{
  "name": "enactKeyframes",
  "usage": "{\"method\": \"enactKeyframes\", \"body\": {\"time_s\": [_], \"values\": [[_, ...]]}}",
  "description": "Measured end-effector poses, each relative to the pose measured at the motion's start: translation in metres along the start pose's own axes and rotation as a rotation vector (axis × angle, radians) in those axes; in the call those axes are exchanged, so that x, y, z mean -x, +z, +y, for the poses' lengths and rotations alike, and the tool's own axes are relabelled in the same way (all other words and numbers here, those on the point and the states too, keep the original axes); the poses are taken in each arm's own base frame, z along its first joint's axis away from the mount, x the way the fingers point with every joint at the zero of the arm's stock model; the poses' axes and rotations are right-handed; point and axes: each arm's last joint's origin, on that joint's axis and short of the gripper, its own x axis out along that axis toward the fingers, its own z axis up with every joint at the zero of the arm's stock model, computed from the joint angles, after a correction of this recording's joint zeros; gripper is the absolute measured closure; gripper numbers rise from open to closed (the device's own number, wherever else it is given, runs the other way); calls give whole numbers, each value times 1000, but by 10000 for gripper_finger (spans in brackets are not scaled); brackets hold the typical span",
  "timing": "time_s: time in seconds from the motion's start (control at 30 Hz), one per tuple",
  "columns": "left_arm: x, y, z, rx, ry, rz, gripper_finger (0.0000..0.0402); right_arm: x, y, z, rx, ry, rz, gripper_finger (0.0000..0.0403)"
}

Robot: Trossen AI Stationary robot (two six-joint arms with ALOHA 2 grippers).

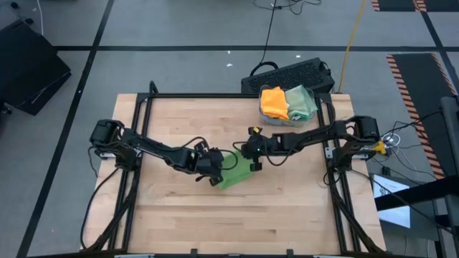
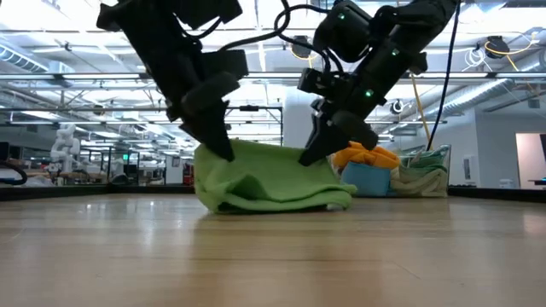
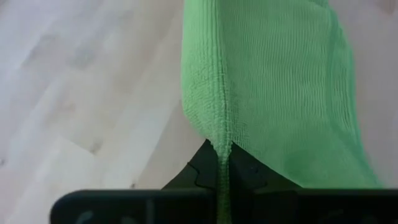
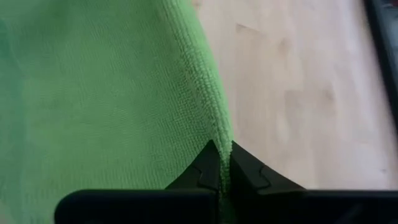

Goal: Fold microfiber towels
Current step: Fold the green microfiber towel

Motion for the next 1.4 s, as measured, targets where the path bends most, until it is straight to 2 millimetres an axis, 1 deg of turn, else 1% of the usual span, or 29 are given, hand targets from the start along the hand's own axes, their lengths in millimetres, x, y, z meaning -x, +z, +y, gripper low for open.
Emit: {"method": "enactKeyframes", "body": {"time_s": [0.13,0.23,0.3,0.37,0.47,0.53,0.57,0.73,0.83,0.97,1.03,1.1,1.2,1.27,1.33,1.4], "values": [[0,1,2,-10,34,-15,390,2,1,6,25,-81,16,397],[2,2,0,-26,7,-1,396,2,2,9,30,-38,5,397],[8,7,-4,-36,-11,13,396,4,3,13,40,-31,4,397],[17,13,-9,-58,2,23,391,5,4,16,50,-72,11,397],[30,20,-10,-90,88,14,389,7,7,19,51,-138,10,397],[34,22,-11,-110,108,8,393,10,8,20,42,-140,5,397],[33,21,-12,-124,107,14,395,10,9,21,34,-131,-1,397],[5,1,-22,-196,135,116,390,10,8,27,-61,-34,-19,395],[-4,-4,-28,-246,142,132,385,9,8,26,-114,-16,-22,381],[-5,-7,-31,-269,169,130,395,14,6,24,-151,-25,-6,344],[-4,-7,-31,-272,168,126,396,23,9,20,-199,-20,-25,323],[-4,-8,-30,-278,178,133,390,38,12,14,-274,-18,-52,302],[-4,-8,-31,-287,197,119,387,58,13,4,-413,65,-81,274],[-4,-8,-31,-289,205,113,392,64,12,2,-519,186,-152,264],[-4,-7,-30,-288,212,110,396,63,8,9,-601,331,-238,263],[-4,-7,-29,-287,229,101,394,56,0,21,-694,422,-296,272]]}}
